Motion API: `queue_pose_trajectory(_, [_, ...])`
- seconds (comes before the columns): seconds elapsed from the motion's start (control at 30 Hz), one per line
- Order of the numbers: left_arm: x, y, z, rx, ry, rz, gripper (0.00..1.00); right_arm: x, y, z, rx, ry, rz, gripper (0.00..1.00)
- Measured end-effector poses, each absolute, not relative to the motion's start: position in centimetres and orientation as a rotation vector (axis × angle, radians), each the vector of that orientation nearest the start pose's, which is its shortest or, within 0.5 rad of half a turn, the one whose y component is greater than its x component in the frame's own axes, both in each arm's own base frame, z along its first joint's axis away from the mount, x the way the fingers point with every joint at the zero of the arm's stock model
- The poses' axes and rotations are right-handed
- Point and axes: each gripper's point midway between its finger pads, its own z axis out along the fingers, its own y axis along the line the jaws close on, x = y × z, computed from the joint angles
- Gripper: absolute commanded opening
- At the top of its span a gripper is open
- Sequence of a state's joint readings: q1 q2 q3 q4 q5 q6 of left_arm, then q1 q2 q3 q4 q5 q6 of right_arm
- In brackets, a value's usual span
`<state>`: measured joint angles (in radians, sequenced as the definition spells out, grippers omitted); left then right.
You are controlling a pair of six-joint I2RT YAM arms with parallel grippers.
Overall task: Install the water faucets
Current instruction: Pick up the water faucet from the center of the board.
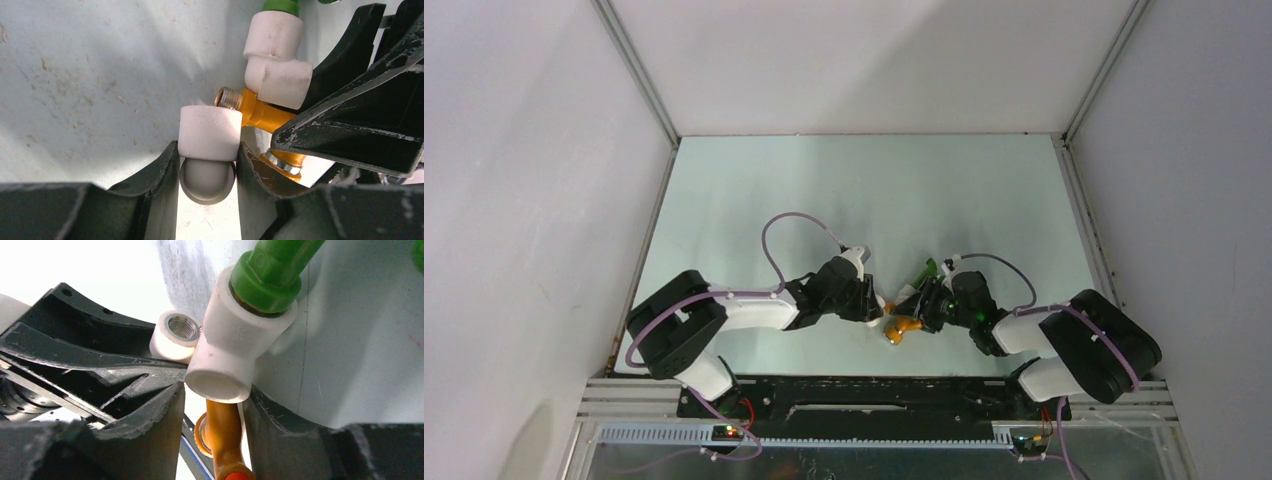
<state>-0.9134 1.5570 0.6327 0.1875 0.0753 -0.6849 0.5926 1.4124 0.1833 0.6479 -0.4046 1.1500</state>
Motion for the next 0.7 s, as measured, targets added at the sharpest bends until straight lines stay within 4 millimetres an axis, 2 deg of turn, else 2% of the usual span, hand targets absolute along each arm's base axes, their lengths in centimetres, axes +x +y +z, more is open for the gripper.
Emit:
queue_pose_trajectory(0.1, [19.3,-31.9,2.9,0.268,2.477,-0.874,0.00,18.5,24.9,3.1,0.459,2.394,1.356,0.58])
queue_pose_trajectory(0.23, [19.2,-31.9,2.9,0.189,2.501,-0.891,0.00,17.4,24.7,3.3,0.535,2.346,1.394,0.62])
queue_pose_trajectory(0.37, [19.2,-32.0,2.9,0.117,2.514,-0.905,0.00,16.6,24.9,3.4,0.574,2.334,1.416,0.61])
queue_pose_trajectory(0.53, [19.2,-31.7,3.0,0.042,2.514,-0.913,0.00,16.4,25.2,3.4,0.619,2.325,1.406,0.60])
queue_pose_trajectory(0.7, [19.1,-31.2,3.0,-0.009,2.516,-0.909,0.00,16.9,25.2,3.2,0.647,2.301,1.380,0.51])
